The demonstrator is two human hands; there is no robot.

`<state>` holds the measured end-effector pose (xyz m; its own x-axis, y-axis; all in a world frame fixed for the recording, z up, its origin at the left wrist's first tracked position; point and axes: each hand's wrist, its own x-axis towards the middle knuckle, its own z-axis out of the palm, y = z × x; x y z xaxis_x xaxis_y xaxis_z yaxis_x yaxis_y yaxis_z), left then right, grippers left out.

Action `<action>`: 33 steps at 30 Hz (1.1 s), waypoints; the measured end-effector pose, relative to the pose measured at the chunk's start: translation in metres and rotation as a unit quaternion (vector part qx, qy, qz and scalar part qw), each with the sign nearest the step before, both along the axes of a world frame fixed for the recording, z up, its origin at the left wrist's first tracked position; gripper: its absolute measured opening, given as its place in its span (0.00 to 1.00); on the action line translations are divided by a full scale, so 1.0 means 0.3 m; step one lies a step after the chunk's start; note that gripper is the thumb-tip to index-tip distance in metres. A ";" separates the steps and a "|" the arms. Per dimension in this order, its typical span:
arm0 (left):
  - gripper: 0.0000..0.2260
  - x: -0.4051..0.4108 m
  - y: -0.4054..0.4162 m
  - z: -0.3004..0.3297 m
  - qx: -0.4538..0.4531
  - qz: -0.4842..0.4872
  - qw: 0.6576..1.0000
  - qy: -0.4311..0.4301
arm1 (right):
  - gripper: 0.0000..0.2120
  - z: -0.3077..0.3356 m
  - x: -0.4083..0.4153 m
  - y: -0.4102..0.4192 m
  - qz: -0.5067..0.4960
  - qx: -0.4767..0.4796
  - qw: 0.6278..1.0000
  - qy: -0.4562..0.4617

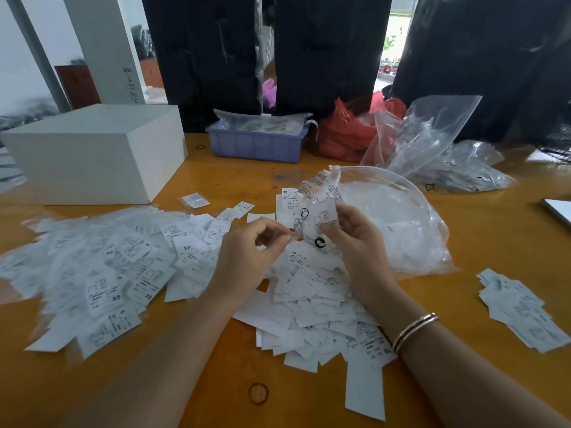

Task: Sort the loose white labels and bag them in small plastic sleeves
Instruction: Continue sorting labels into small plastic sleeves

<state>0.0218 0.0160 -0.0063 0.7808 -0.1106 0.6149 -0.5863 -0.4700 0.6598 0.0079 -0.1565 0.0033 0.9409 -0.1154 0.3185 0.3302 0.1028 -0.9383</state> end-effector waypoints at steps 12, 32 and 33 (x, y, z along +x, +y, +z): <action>0.05 -0.022 -0.012 0.017 0.007 -0.040 0.999 0.020 | 0.09 0.008 -0.032 0.035 0.022 -0.055 0.998 0.014; 0.08 -0.020 -0.014 0.022 -0.026 -0.037 0.998 0.045 | 0.02 0.008 -0.037 0.035 0.000 -0.071 0.997 -0.001; 0.06 -0.023 -0.017 0.025 -0.022 -0.038 0.998 0.043 | 0.03 0.009 -0.038 0.036 -0.002 -0.080 0.997 0.002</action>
